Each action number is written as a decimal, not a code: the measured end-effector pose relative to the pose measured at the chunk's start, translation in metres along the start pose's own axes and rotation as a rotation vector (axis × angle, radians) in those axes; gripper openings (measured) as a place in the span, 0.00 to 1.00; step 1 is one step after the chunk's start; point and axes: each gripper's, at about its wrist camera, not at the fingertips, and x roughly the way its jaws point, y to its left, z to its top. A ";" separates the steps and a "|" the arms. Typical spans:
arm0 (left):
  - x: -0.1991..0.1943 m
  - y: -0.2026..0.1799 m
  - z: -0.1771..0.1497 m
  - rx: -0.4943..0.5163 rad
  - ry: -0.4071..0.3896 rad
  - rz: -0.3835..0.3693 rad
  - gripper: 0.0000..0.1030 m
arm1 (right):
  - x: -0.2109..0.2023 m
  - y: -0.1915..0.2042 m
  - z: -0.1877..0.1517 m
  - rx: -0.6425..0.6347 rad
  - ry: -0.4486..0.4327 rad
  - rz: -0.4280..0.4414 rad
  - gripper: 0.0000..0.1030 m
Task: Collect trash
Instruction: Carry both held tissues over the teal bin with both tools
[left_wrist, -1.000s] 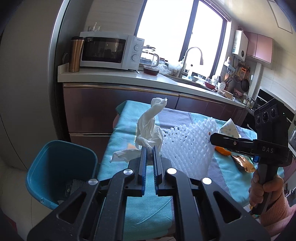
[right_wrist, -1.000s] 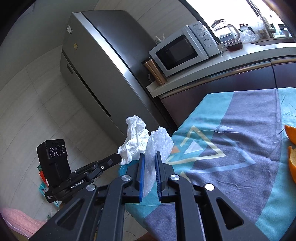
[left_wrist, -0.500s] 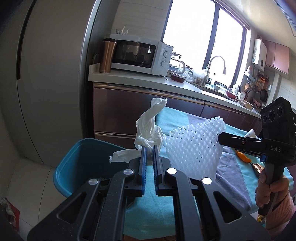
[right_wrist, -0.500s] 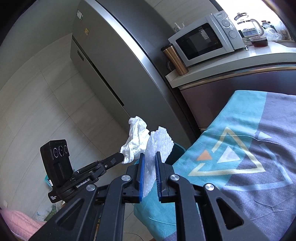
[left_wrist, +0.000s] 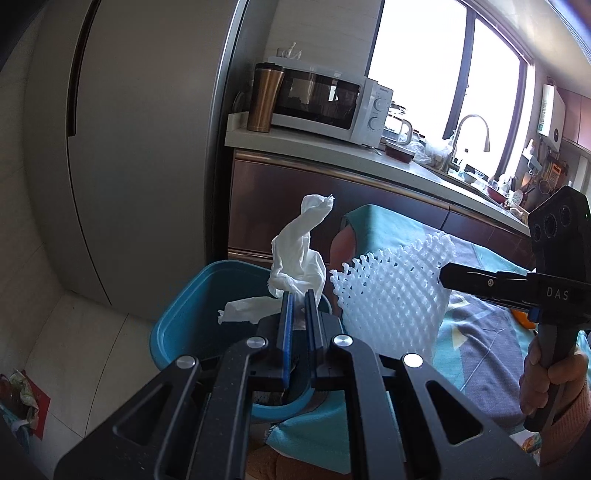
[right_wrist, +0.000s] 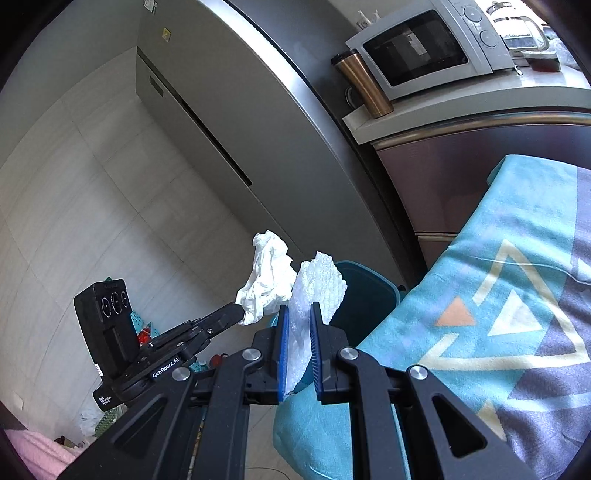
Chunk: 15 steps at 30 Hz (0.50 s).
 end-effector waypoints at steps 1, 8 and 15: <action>0.003 0.003 0.000 -0.002 0.005 0.005 0.07 | 0.003 -0.001 0.000 0.002 0.007 0.001 0.10; 0.021 0.013 -0.007 -0.012 0.047 0.040 0.07 | 0.027 0.000 0.000 0.011 0.050 -0.012 0.10; 0.038 0.019 -0.014 -0.017 0.085 0.069 0.07 | 0.045 0.001 0.001 0.022 0.093 -0.028 0.11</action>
